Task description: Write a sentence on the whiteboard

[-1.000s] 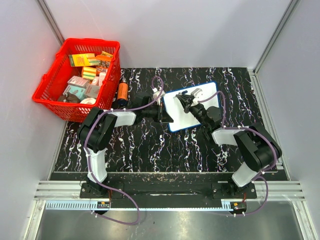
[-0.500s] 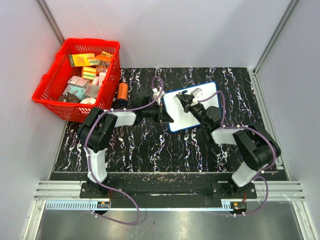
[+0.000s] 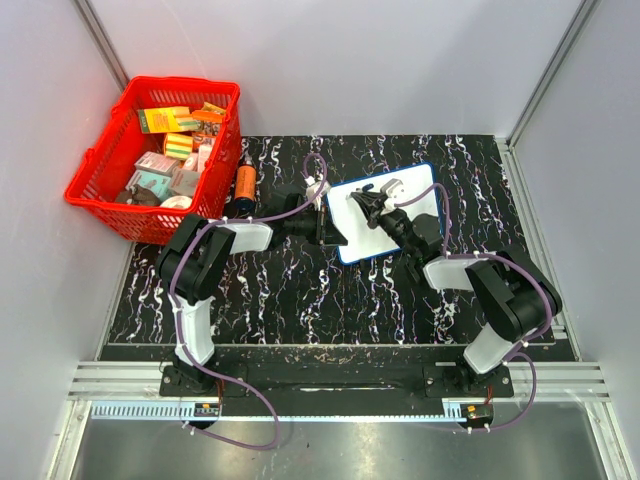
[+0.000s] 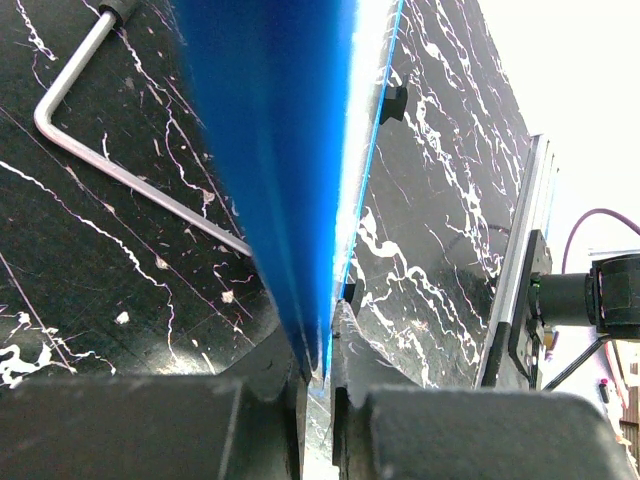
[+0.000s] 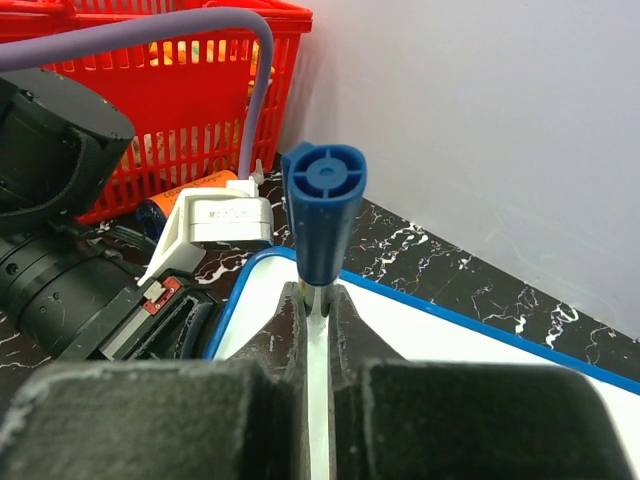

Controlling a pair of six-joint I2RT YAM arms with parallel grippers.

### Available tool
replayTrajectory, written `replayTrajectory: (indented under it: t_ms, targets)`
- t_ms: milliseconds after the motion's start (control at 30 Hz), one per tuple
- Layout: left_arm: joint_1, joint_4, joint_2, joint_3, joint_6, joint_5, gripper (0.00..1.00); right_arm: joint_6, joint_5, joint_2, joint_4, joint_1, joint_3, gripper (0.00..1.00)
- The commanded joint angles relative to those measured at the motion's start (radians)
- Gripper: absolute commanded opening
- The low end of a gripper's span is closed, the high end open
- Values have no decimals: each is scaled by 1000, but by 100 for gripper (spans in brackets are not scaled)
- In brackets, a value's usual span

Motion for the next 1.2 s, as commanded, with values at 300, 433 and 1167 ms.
replayTrajectory:
  t_ms: [300,433,1167]
  targets:
    - [-19,-175,53,-27,82,-139,0,-12,-49,-62,34,8,-59,0]
    - [-18,-173,54,-29,82,-139,0,-6,-46,-68,50,8,-66,0]
    - [-25,-145,67,-47,75,-149,0,-11,38,-62,21,7,5,0]
